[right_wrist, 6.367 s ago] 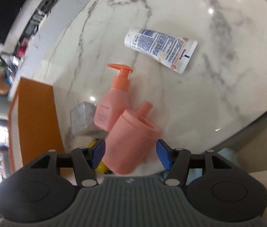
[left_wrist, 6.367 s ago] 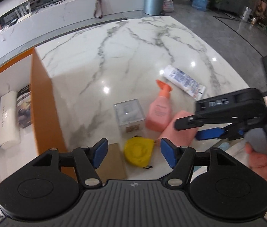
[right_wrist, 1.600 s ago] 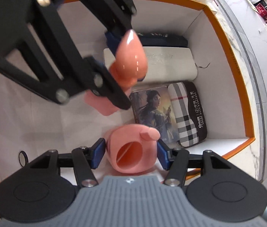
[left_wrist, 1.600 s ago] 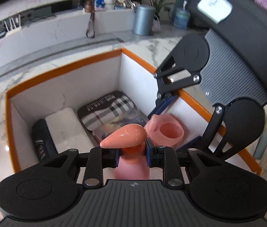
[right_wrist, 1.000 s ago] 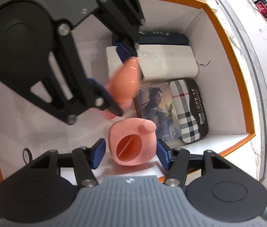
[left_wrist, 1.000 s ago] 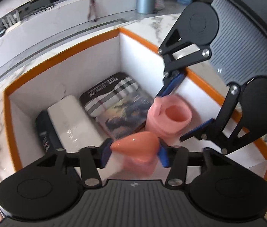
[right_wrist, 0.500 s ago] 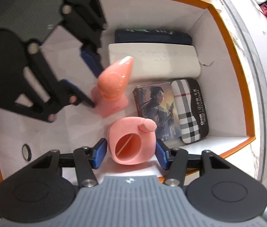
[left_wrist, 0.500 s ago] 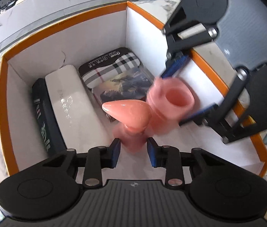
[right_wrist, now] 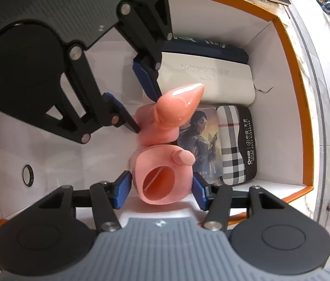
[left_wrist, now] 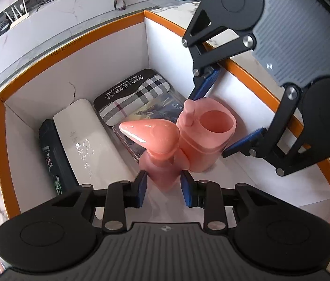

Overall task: Organize rigid objects
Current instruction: 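Lower the pink bottle and pink container into the shoebox with both tools, then open both tools and withdraw them from the shoebox, then grasp the brown cardboard cube with the left tool while the right tool approaches the clear plastic cube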

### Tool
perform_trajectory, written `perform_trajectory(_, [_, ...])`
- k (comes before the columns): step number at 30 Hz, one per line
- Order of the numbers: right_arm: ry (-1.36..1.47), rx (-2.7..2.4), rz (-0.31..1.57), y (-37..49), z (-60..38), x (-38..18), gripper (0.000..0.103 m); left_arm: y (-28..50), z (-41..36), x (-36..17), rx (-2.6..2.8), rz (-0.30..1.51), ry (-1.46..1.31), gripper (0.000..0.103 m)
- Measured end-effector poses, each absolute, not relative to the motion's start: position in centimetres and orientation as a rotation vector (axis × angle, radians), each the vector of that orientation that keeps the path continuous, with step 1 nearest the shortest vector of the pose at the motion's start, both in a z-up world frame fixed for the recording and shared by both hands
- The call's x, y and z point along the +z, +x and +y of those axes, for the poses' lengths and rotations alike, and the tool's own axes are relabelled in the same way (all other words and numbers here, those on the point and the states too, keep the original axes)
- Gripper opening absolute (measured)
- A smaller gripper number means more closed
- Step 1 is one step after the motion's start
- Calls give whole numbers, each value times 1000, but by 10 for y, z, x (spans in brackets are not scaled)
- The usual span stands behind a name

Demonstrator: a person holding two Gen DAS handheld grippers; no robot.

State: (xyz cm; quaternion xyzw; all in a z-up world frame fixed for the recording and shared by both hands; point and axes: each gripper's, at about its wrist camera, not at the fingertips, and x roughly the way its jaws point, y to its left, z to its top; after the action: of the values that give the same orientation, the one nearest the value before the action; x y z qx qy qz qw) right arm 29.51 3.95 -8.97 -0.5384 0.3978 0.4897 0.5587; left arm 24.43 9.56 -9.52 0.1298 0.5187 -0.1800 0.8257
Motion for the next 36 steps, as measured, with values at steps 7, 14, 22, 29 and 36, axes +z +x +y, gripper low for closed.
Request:
perform_trajectory(7, [-1219, 1123, 921, 286, 35, -77, 76, 234, 98, -83, -364, 1104, 251, 42])
perform_trajectory(14, [-1033, 1082, 864, 273, 7, -33, 77, 196, 90, -32, -381, 982, 221, 42])
perform_trajectory(22, [-696, 878, 807, 239, -71, 10, 76, 150, 42, 16, -517, 821, 255, 42])
perform_trajectory(29, [-345, 593, 859, 194, -162, -7, 70, 134, -24, 5, -478, 909, 221, 52])
perform_trajectory(36, [-37, 345, 885, 159, -225, -41, 66, 132, -70, -37, -352, 994, 183, 71])
